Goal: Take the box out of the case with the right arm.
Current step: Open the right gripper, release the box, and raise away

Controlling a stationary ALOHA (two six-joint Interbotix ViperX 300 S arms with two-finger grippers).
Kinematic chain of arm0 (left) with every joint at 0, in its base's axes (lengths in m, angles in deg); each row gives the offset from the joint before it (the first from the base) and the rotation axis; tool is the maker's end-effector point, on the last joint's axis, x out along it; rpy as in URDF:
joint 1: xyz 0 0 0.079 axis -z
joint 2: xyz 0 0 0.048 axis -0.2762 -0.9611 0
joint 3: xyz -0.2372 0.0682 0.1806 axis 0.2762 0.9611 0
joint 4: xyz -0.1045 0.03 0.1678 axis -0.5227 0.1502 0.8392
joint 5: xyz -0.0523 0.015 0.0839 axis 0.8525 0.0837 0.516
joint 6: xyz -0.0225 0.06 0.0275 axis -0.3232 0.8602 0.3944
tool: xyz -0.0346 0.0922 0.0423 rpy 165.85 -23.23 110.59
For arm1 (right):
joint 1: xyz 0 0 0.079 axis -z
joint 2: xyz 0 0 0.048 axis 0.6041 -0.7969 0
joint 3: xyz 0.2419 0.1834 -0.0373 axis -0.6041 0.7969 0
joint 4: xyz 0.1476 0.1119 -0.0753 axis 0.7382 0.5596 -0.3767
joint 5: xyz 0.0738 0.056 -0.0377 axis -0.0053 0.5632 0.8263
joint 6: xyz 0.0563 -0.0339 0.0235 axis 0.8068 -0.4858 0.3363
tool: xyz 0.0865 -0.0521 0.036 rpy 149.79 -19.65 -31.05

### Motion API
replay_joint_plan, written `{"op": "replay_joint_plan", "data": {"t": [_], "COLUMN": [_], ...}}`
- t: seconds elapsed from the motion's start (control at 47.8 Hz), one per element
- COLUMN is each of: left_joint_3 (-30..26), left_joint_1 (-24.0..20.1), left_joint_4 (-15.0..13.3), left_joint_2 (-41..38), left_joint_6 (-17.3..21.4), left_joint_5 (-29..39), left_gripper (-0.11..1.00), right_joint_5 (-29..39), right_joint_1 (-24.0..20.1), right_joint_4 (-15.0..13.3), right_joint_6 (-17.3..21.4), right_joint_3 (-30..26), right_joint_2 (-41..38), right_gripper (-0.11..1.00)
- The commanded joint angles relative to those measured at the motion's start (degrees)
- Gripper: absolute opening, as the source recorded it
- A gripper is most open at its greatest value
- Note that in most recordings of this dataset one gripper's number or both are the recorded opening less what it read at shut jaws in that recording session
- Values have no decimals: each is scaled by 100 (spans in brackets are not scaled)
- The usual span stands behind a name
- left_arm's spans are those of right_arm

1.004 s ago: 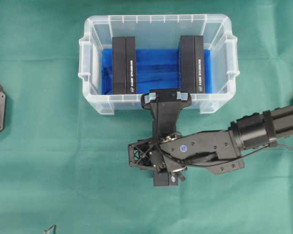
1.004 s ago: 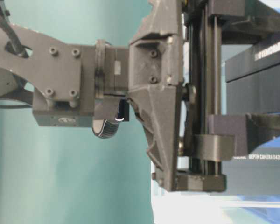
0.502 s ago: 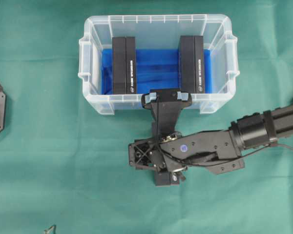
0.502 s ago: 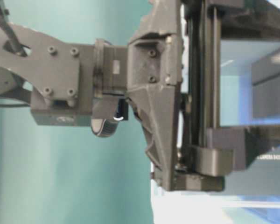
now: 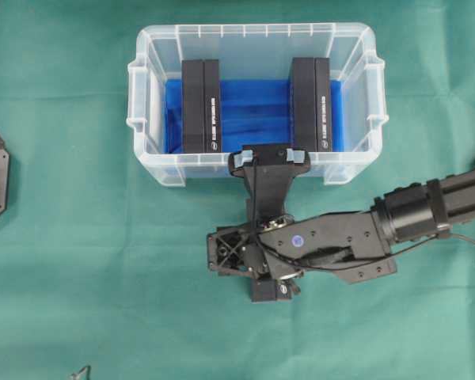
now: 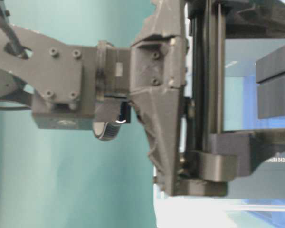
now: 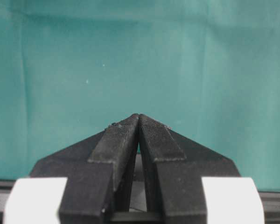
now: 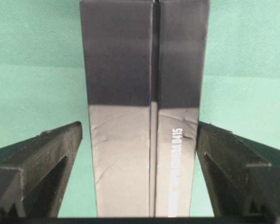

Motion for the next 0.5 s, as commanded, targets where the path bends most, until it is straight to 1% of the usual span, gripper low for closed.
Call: {"op": "replay_joint_plan", "data": {"t": [0.0, 0.105, 0.251, 0.376, 0.481], "left_joint_3": [-114, -114, -123, -132, -132], "left_joint_1": [26, 9, 9, 9, 9], "left_joint_4": [18, 18, 18, 18, 18], "left_joint_2": [-9, -9, -9, -9, -9], "left_joint_6": [-9, -9, -9, -9, 0], "left_joint_5": [-35, -26, -26, -26, -26], "left_gripper": [2, 2, 2, 2, 2], "right_joint_5": [132, 466, 1195, 1758, 2180], "right_joint_1": [0, 0, 18, 18, 18], "right_joint_4": [-9, -35, -149, -281, -290], "right_joint_6": [9, 9, -44, -70, -114], "right_joint_3": [-229, -457, -923, -1380, -1784], "right_joint_2": [255, 360, 492, 554, 554], "right_gripper": [91, 91, 91, 91, 91]}}
